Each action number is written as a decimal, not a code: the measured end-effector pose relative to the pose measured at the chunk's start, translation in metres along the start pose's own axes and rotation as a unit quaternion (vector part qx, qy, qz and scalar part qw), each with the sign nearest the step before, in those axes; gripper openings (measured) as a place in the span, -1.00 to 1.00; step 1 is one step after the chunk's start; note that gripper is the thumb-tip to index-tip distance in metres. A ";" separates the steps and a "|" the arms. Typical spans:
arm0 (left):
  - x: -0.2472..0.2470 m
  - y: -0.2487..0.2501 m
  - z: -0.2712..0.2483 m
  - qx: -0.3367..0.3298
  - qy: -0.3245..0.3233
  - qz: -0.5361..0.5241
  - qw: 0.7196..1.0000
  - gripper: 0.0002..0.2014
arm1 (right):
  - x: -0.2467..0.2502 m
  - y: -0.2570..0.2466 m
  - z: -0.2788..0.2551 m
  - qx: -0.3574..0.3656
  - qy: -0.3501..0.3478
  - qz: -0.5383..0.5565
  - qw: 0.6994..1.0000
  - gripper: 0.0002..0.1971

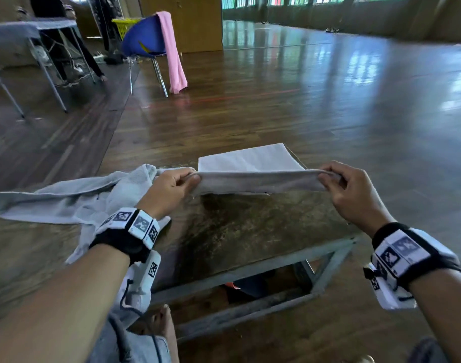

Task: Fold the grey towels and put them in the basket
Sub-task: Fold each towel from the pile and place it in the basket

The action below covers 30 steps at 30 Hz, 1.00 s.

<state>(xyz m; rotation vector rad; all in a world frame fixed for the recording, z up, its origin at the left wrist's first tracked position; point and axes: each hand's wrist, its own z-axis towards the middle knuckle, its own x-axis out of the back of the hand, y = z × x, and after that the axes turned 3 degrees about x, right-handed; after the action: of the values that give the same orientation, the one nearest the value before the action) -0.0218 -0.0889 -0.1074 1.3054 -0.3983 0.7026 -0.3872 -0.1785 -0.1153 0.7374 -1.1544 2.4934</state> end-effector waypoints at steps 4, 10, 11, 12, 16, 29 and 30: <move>-0.001 0.006 -0.006 -0.007 0.044 0.000 0.999 -0.78 | -0.004 -0.002 -0.004 -0.005 0.019 0.034 0.999 -0.85; -0.002 -0.002 -0.004 0.020 0.063 -0.032 0.997 -0.77 | -0.014 0.004 -0.003 -0.026 -0.026 0.059 0.998 -0.89; -0.001 -0.004 -0.004 0.027 0.052 -0.028 0.998 -0.77 | -0.014 0.005 -0.003 -0.027 -0.032 0.048 0.998 -0.89; -0.001 -0.004 -0.004 0.038 0.035 -0.022 0.998 -0.76 | -0.013 0.005 -0.003 -0.033 -0.043 0.036 0.998 -0.87; -0.001 -0.001 -0.009 0.160 -0.126 -0.016 0.979 -0.66 | -0.002 0.000 -0.005 -0.084 -0.184 0.033 0.979 -0.80; 0.006 -0.005 0.001 0.211 -0.139 -0.006 0.968 -0.69 | -0.006 0.000 0.008 -0.220 -0.202 0.039 0.954 -0.85; 0.001 -0.008 0.003 0.189 -0.115 0.024 0.975 -0.69 | -0.011 0.003 0.010 -0.204 -0.182 0.009 0.962 -0.83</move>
<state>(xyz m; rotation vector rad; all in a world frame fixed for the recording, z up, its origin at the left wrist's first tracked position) -0.0152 -0.0928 -0.1118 1.7533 -0.5002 0.6903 -0.3761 -0.1885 -0.1179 1.0863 -1.7366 2.0708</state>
